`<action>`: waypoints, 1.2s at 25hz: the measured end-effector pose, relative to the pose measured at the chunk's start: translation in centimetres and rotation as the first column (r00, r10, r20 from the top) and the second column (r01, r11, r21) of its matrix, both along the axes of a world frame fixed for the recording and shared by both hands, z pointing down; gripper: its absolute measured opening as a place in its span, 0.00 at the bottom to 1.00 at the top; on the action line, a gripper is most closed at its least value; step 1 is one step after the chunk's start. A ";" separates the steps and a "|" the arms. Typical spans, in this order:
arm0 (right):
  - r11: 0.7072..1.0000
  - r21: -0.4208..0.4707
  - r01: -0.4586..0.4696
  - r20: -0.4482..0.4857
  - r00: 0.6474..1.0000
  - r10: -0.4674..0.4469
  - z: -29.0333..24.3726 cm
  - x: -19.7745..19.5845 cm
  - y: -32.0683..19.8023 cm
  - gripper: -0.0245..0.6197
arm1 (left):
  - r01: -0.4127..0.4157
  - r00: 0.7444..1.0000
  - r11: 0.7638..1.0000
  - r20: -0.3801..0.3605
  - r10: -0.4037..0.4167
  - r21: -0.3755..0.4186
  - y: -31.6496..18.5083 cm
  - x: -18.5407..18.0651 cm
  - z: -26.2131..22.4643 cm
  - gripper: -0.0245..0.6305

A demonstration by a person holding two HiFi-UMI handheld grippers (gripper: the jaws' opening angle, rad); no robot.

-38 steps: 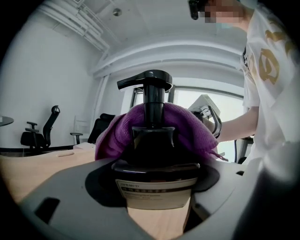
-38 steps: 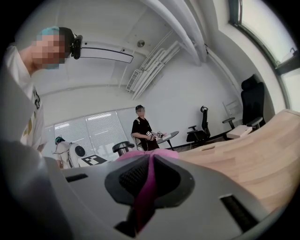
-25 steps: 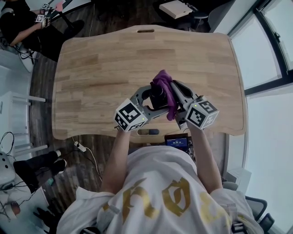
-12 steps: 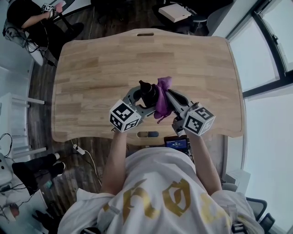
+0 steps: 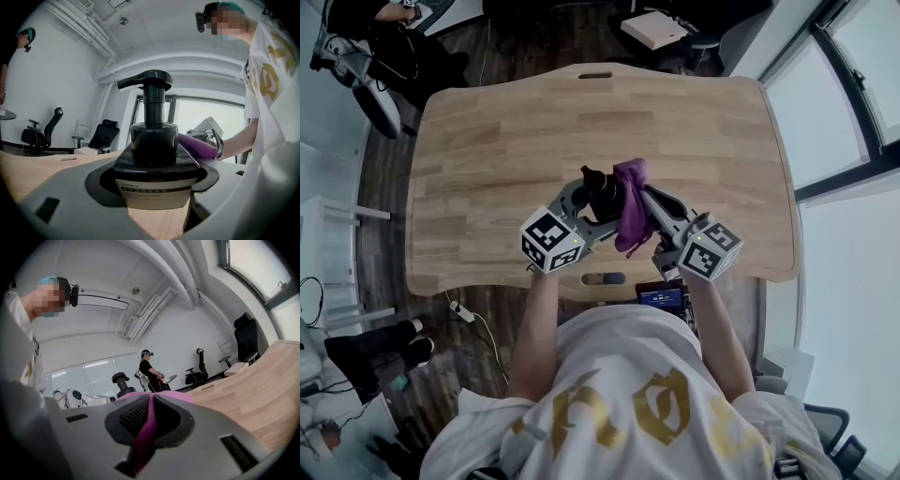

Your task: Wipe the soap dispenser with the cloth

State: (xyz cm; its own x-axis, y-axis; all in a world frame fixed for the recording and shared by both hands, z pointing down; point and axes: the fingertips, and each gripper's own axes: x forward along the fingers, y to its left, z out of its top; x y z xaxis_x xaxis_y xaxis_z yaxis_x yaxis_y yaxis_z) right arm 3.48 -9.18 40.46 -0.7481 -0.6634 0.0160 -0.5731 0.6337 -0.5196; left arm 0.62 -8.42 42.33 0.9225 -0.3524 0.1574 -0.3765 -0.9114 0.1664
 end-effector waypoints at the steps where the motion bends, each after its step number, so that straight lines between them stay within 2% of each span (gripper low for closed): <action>1: 1.000 0.000 -0.003 0.003 1.000 0.003 -0.1 0.0 -0.2 0.09 | -0.010 1.000 1.000 -0.009 0.010 0.002 0.2 0.1 -0.3 0.59; 4: 0.999 -0.033 -0.028 0.033 0.999 0.029 -0.1 0.1 -0.8 0.09 | -0.045 0.999 0.999 -0.024 0.045 0.011 0.8 0.4 -1.0 0.59; 9: 0.994 -0.091 -0.060 0.149 0.986 0.073 -0.5 0.6 -1.9 0.09 | -0.084 0.995 0.996 -0.056 0.086 0.036 1.0 0.7 -2.7 0.59; 13: 0.986 -0.141 -0.087 0.187 0.976 0.113 -0.3 0.8 -2.6 0.09 | -0.107 0.991 0.993 -0.079 0.110 0.046 1.5 0.9 -3.6 0.59; 22: 0.976 -0.207 -0.071 0.313 0.940 0.135 -0.4 0.4 -3.5 0.09 | -0.118 0.981 0.991 -0.147 0.125 0.054 1.9 0.4 -5.2 0.59; 25: 0.973 -0.219 -0.071 0.323 0.936 0.141 -0.3 0.3 -3.7 0.09 | -0.118 0.976 0.990 -0.177 0.130 0.072 1.9 0.0 -6.0 0.59; 28: 0.971 -0.231 -0.056 0.291 0.949 0.124 0.7 -0.3 -3.5 0.09 | -0.108 0.967 0.991 -0.225 0.123 0.077 1.8 -0.4 -7.0 0.59; 30: 0.969 -0.247 -0.035 0.290 0.951 0.108 0.8 -1.1 -3.2 0.09 | -0.092 0.967 0.992 -0.230 0.109 0.084 1.6 -0.5 -7.2 0.59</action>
State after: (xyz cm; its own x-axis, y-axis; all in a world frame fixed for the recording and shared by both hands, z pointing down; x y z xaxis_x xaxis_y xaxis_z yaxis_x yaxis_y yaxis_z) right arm 2.34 -12.38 41.26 -0.6934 -0.7195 -0.0382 -0.4075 0.4354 -0.8027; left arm 0.10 -6.86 35.16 0.9619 -0.2583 -0.0892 -0.2407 -0.9553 0.1717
